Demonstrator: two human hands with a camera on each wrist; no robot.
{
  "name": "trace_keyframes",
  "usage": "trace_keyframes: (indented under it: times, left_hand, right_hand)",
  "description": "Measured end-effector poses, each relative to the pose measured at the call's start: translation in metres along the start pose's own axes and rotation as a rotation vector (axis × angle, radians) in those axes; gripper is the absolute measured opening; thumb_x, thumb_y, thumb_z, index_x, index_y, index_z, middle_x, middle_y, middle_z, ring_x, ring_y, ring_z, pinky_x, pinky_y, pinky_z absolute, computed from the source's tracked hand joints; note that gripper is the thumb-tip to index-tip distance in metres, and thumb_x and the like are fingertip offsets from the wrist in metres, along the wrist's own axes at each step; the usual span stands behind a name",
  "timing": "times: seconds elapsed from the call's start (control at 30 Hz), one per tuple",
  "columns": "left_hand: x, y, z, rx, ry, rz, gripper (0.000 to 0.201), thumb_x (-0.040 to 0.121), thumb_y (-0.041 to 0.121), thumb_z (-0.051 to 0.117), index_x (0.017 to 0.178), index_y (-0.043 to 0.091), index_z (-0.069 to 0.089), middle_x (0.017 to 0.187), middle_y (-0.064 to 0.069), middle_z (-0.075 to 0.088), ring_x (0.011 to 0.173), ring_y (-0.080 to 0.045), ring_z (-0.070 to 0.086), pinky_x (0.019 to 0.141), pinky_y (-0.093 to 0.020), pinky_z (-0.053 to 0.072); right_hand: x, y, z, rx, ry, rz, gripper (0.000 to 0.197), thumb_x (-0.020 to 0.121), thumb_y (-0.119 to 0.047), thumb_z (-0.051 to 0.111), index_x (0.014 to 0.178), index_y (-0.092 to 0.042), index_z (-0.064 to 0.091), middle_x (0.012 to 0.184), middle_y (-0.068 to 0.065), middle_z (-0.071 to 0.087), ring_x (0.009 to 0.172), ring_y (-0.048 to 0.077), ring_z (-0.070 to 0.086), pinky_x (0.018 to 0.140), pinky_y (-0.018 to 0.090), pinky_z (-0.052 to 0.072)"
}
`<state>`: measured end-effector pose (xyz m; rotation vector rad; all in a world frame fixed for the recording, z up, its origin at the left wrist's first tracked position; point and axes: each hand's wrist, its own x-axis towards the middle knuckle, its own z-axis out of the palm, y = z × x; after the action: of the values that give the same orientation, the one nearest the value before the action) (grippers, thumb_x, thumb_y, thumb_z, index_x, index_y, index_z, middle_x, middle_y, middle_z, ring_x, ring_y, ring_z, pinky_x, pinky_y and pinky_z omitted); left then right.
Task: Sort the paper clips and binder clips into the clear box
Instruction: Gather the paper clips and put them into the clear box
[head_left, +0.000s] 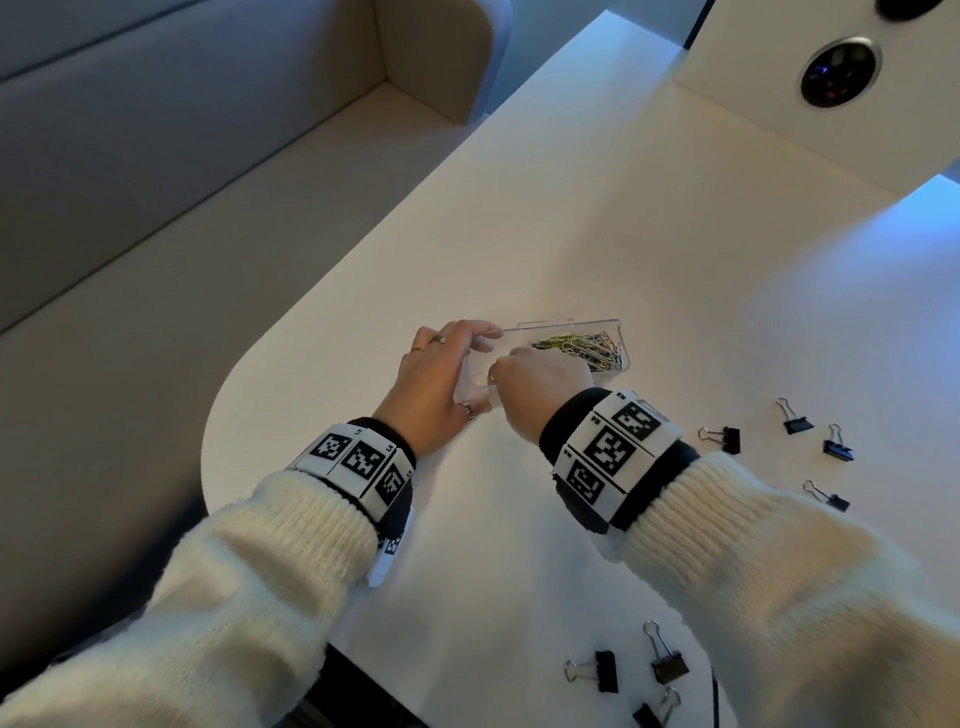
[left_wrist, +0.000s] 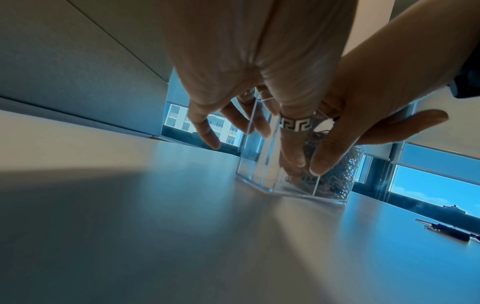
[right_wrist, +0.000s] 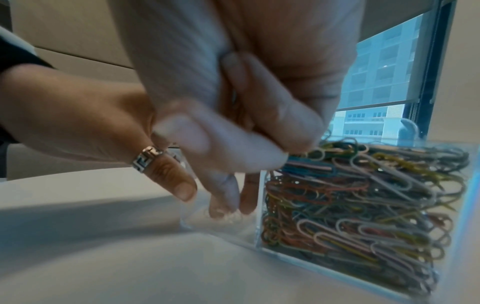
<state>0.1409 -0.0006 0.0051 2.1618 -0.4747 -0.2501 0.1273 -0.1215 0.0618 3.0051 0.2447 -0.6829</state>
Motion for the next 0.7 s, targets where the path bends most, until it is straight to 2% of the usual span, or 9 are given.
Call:
trace_keyframes:
  times: [0.1, 0.2, 0.3, 0.37, 0.43, 0.5, 0.63, 0.7]
  left_hand:
    - [0.000, 0.000, 0.001, 0.007, 0.002, 0.006, 0.058, 0.075, 0.016, 0.071, 0.124, 0.024, 0.043, 0.110, 0.014, 0.049, 0.102, -0.011, 0.033, 0.098, -0.037, 0.033]
    - [0.000, 0.000, 0.000, 0.006, 0.001, 0.009, 0.058, 0.073, 0.013, 0.070, 0.124, 0.023, 0.043, 0.112, 0.011, 0.051, 0.100, -0.012, 0.033, 0.096, -0.036, 0.034]
    - [0.001, 0.000, 0.000, 0.009, -0.003, 0.004, 0.062, 0.070, 0.008, 0.072, 0.124, 0.022, 0.043, 0.110, 0.013, 0.049, 0.098, -0.012, 0.032, 0.095, -0.035, 0.034]
    - [0.001, 0.000, 0.000, 0.004, -0.006, -0.005, 0.066, 0.069, 0.005, 0.073, 0.125, 0.020, 0.043, 0.110, 0.013, 0.048, 0.097, -0.011, 0.031, 0.095, -0.032, 0.034]
    - [0.002, 0.001, 0.000, 0.010, -0.006, 0.006, 0.066, 0.068, 0.004, 0.073, 0.125, 0.018, 0.043, 0.110, 0.012, 0.048, 0.096, -0.010, 0.031, 0.092, -0.027, 0.031]
    - [0.002, 0.000, 0.000, 0.020, -0.009, 0.022, 0.066, 0.069, 0.003, 0.072, 0.125, 0.018, 0.043, 0.110, 0.011, 0.049, 0.096, -0.011, 0.031, 0.087, -0.021, 0.028]
    - [0.004, -0.001, 0.001, 0.017, -0.015, 0.015, 0.065, 0.069, 0.000, 0.070, 0.124, 0.020, 0.043, 0.108, 0.010, 0.050, 0.096, -0.010, 0.031, 0.081, -0.013, 0.025]
    - [0.005, -0.001, 0.001, 0.017, -0.021, 0.008, 0.065, 0.069, 0.000, 0.071, 0.124, 0.020, 0.043, 0.108, 0.009, 0.050, 0.096, -0.011, 0.031, 0.081, -0.006, 0.026]
  right_hand:
    - [-0.004, 0.003, 0.009, 0.043, 0.091, -0.020, 0.029, 0.092, -0.006, 0.042, 0.117, -0.013, 0.054, 0.112, 0.005, 0.055, 0.100, 0.028, 0.059, 0.066, 0.032, 0.036]
    - [-0.011, 0.012, 0.016, 0.149, 0.251, -0.048, 0.015, 0.091, -0.016, 0.049, 0.103, -0.018, 0.058, 0.101, -0.001, 0.057, 0.091, 0.024, 0.062, 0.061, 0.029, 0.038]
    - [-0.019, 0.028, 0.017, 0.478, 0.324, -0.045, 0.007, 0.086, -0.024, 0.059, 0.088, -0.019, 0.064, 0.094, -0.004, 0.061, 0.075, 0.016, 0.059, 0.059, 0.028, 0.044]
    - [-0.024, 0.042, 0.017, 0.700, 0.446, -0.026, 0.003, 0.082, -0.018, 0.065, 0.078, -0.017, 0.066, 0.084, -0.004, 0.061, 0.058, 0.003, 0.055, 0.053, 0.025, 0.041]
    - [-0.025, 0.059, 0.019, 0.768, 0.572, 0.008, 0.005, 0.080, -0.014, 0.067, 0.076, -0.016, 0.067, 0.079, -0.006, 0.058, 0.048, -0.001, 0.050, 0.054, 0.023, 0.040]
    - [-0.025, 0.073, 0.022, 0.721, 0.622, 0.019, 0.004, 0.080, -0.013, 0.067, 0.077, -0.014, 0.069, 0.080, -0.006, 0.058, 0.052, -0.001, 0.047, 0.059, 0.026, 0.043]
    - [-0.021, 0.079, 0.031, 0.599, 0.604, -0.113, 0.012, 0.084, -0.015, 0.061, 0.083, -0.010, 0.073, 0.087, 0.002, 0.063, 0.070, 0.022, 0.061, 0.067, 0.035, 0.052]
    - [-0.019, 0.077, 0.032, 0.593, 0.602, -0.154, 0.013, 0.083, -0.014, 0.062, 0.085, -0.009, 0.073, 0.086, 0.006, 0.064, 0.073, 0.025, 0.061, 0.068, 0.032, 0.051]
